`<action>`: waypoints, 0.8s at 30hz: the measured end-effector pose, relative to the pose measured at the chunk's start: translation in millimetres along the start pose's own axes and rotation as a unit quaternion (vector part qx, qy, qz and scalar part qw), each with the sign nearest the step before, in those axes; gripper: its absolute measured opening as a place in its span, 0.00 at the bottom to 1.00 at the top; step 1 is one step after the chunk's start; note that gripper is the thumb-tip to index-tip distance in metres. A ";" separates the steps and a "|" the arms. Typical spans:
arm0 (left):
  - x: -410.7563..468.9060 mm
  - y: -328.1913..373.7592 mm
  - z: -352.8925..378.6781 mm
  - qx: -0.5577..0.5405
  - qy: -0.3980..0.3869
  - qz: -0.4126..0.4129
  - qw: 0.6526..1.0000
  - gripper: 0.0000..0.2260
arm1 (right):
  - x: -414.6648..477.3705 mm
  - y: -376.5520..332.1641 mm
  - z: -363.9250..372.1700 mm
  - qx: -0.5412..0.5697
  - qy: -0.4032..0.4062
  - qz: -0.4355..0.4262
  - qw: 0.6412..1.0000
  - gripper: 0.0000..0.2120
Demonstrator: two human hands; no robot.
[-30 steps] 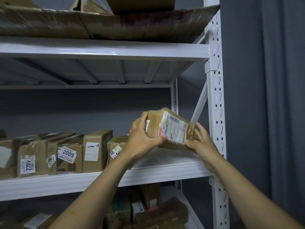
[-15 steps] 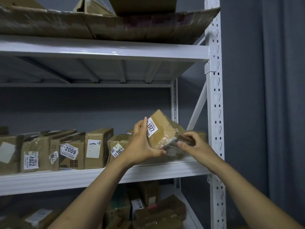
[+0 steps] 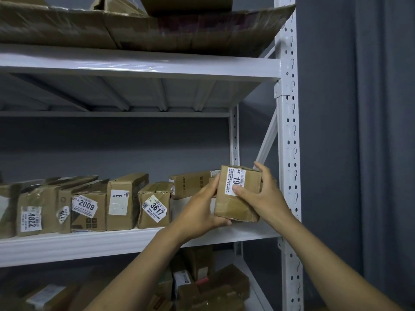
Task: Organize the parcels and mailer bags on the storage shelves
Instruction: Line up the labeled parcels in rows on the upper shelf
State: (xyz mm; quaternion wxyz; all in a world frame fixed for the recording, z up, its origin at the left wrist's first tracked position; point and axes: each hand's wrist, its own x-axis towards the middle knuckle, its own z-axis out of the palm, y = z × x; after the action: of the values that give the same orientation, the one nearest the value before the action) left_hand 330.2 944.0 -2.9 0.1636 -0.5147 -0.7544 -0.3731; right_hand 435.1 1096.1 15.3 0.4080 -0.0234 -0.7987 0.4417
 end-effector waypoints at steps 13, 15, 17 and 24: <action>15.3 -11.0 10.4 0.011 -0.011 0.008 1.000 0.45 | 23.9 5.2 9.5 -0.090 0.081 0.032 0.992 0.38; 23.5 -10.8 6.7 -0.003 0.003 -0.011 1.000 0.42 | 34.8 7.7 7.4 -0.073 0.117 0.010 0.990 0.38; 34.6 -13.0 2.1 0.013 0.047 -0.041 0.998 0.37 | 49.3 8.6 4.1 -0.062 0.146 -0.021 0.987 0.39; 101.6 -82.1 -5.5 0.136 0.146 -0.239 0.950 0.37 | 106.7 25.2 22.0 -0.089 0.161 -0.082 0.980 0.42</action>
State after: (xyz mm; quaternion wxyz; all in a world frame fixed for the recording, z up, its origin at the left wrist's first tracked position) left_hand 213.3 990.8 32.5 0.2464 -0.2320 -0.8667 -0.3663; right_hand 341.1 1138.8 58.3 0.5625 -0.0646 -0.7578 0.3243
